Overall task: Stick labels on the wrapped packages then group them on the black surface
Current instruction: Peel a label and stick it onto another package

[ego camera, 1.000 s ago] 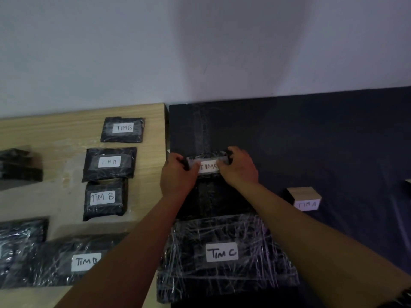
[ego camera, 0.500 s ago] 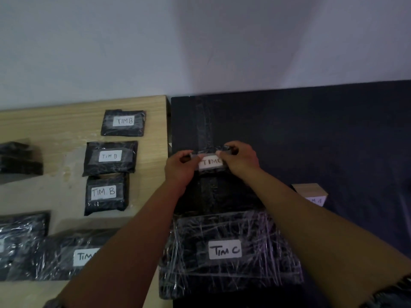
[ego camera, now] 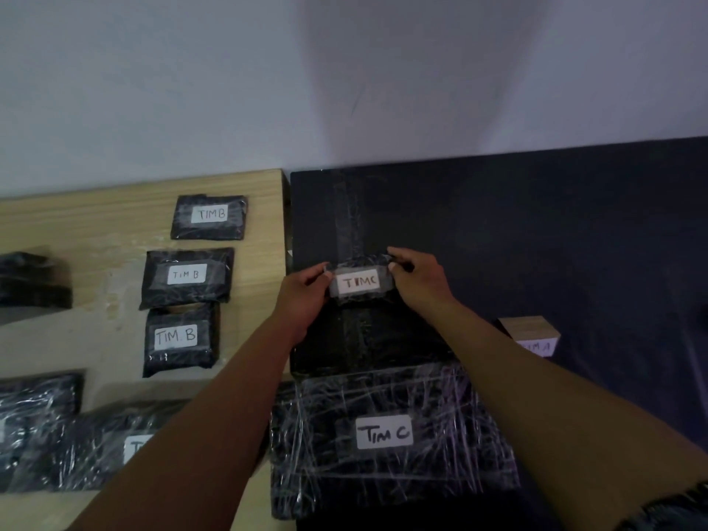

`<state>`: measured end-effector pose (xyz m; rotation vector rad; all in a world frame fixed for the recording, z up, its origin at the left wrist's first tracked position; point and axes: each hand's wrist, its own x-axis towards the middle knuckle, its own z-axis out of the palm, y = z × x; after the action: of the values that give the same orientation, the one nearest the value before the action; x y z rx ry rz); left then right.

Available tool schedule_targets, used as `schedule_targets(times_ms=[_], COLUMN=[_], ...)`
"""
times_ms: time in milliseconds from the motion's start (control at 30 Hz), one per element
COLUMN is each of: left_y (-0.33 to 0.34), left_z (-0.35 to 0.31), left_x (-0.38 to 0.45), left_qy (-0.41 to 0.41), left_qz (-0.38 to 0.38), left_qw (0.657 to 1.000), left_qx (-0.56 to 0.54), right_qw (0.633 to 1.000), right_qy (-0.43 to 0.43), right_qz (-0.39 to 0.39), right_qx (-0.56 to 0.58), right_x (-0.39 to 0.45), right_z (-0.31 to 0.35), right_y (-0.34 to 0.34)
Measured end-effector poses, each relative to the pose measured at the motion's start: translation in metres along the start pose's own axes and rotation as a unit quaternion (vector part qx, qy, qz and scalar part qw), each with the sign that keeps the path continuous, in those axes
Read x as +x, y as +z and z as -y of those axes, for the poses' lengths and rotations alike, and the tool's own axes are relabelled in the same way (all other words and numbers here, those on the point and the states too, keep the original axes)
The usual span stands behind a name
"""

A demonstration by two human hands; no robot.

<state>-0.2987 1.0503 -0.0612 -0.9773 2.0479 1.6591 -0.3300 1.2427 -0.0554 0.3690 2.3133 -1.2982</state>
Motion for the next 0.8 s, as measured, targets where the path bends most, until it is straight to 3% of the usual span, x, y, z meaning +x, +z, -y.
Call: schedule_targets(times_ms=[100,200,300,600,800], left_y=[0.002,0.006,0.013,0.029,0.028], left_z=[-0.003,-0.009,-0.012,-0.017,-0.016], left_x=[-0.003,-0.017,-0.027,-0.033,-0.018], left_qy=[0.042,0.14,0.187,0.12,0.075], left_qz=[-0.042,-0.169,-0.214,-0.222,-0.207], left_qw=[0.993,0.952,0.919,0.943,0.958], left_qx=[0.097,0.213,0.272,0.218,0.185], right_qw=[0.997,0.976,0.965,0.981,0.986], right_qy=[-0.002,-0.032,-0.058,0.023,0.117], right_qz=[-0.068,-0.159,-0.152,-0.133,-0.119], right_qx=[-0.047,-0.147,-0.204,-0.141,-0.025], right_x=[-0.007,-0.02,-0.03,-0.027,-0.011], right_z=[0.004,0.009,0.018,0.028,0.024], right_y=[0.002,0.001,0.007,0.027,0.017])
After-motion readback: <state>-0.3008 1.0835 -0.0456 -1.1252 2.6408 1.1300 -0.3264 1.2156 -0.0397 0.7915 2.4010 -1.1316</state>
